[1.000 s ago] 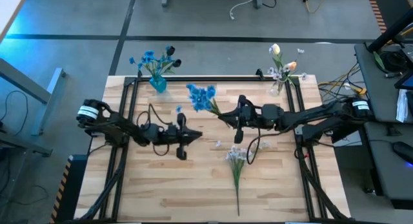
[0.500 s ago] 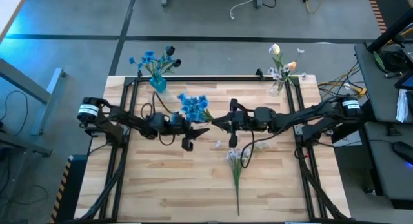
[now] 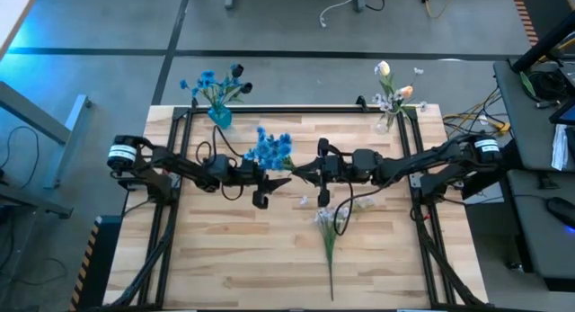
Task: Sort flowers into vase by color
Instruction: Put the blue flowers into the blue vase
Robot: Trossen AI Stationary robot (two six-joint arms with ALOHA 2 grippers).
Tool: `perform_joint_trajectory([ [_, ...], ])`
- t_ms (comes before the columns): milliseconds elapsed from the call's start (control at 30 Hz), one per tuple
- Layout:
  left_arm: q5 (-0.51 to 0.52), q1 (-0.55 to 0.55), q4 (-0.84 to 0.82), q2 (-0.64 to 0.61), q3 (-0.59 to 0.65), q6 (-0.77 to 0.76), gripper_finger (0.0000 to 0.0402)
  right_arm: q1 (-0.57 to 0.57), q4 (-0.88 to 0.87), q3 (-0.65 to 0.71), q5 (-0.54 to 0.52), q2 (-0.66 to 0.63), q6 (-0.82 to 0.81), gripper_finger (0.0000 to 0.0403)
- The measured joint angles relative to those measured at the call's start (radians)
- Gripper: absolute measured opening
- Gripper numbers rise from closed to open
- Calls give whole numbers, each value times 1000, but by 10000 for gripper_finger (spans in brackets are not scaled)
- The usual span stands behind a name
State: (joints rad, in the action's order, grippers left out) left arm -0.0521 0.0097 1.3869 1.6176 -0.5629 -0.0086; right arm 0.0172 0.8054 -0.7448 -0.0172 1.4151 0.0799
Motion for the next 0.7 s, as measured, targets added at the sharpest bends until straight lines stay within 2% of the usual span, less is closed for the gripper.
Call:
perform_joint_trajectory([
  [300,-27,8,-70,0,-48,5,155,20,10,0,4,3,9,18],
  [433,-96,8,-79,0,-80,10,156,20,10,0,2,6,11,18],
  [700,-100,8,-165,-1,-148,49,153,20,5,0,-1,16,11,18],
])
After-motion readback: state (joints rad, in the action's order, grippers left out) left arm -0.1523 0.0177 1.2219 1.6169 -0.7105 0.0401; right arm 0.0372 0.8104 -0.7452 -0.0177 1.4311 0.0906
